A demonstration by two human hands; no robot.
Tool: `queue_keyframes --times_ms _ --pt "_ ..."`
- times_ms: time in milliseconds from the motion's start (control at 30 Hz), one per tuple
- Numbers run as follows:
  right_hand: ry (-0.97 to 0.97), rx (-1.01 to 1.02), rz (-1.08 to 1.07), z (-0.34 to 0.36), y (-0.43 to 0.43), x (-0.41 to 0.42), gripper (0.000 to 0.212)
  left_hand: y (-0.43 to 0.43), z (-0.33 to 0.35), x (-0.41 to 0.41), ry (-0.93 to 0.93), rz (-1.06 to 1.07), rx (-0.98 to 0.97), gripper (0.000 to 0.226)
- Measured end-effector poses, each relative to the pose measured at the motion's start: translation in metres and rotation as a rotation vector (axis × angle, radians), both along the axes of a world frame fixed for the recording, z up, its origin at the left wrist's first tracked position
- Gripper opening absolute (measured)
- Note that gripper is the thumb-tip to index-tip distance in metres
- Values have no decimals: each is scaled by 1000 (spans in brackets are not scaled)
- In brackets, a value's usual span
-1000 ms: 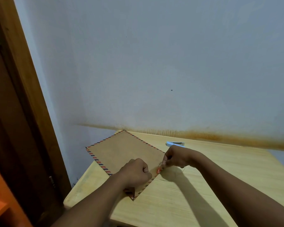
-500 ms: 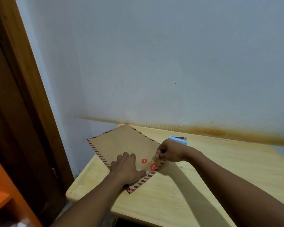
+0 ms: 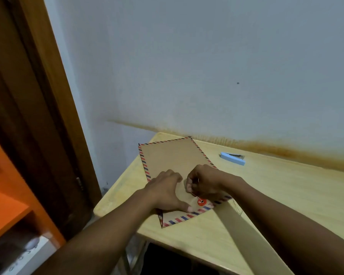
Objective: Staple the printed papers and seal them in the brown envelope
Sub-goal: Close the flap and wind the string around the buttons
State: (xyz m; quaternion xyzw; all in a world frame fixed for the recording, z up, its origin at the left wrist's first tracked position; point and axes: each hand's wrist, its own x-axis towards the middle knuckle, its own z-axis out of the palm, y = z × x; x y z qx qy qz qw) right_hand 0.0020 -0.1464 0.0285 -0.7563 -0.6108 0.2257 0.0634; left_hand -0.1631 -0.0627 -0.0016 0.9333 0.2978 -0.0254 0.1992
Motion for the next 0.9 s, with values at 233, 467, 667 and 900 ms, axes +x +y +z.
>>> queue_keyframes --times_ms 233,467,667,900 --pt "38 61 -42 -10 -10 4 14 -30 -31 5 -163 148 157 106" --pt "70 57 -28 -12 -2 4 15 -32 -31 4 -175 170 135 110" --pt "110 56 -44 -15 3 5 13 -31 -30 4 -167 173 127 112" --pt "71 114 -157 -17 -10 22 14 -31 -30 5 -146 184 132 113"
